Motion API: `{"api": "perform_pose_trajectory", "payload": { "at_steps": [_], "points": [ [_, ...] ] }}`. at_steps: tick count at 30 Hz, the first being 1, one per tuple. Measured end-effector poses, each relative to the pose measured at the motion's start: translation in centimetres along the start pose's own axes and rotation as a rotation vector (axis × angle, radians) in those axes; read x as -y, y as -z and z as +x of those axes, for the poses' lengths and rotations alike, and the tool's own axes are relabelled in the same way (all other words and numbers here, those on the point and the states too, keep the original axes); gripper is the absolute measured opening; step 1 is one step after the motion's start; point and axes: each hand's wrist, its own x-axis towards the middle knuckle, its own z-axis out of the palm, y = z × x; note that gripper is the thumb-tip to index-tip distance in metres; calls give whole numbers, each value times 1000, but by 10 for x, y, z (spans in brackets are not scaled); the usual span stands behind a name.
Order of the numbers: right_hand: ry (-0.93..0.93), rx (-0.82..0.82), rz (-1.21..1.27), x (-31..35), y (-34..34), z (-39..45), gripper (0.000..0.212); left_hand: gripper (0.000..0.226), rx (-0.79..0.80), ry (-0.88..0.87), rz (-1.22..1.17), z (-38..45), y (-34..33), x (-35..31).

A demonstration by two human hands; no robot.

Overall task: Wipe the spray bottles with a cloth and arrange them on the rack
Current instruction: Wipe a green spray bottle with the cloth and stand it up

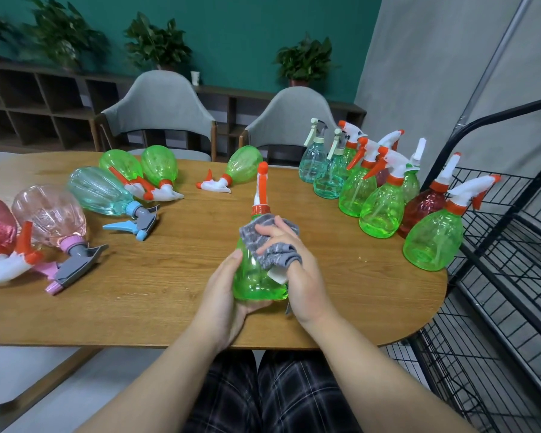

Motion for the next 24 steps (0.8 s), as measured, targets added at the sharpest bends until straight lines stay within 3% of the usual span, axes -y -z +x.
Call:
{"api": "perform_pose_trajectory", "payload": {
  "at_steps": [7, 11, 13, 16, 20, 22, 24],
  "points": [
    [186, 29, -12, -7, 1, -8, 36, 68, 35, 17, -82, -2, 0, -2],
    [248, 14, 29, -7, 4, -9, 34, 94, -38, 13, -80, 1, 2, -2],
    [262, -37, 74, -7, 5, -11, 31, 94, -50, -2, -71, 1, 0, -2],
    [103, -146, 320, 3, 6, -16, 26, 80, -69, 5, -56, 2, 0, 0],
    [-464, -569, 925, 11, 13, -1, 40, 82, -101, 56, -43, 2, 2, -2],
    [-551, -653, 1013, 15, 17, 8, 32, 75, -84, 67, -45, 2, 4, -1],
    [-548, -614, 920, 22, 15, 13, 26, 60, -49, 58, -39, 2, 5, 0]
  ]
}}
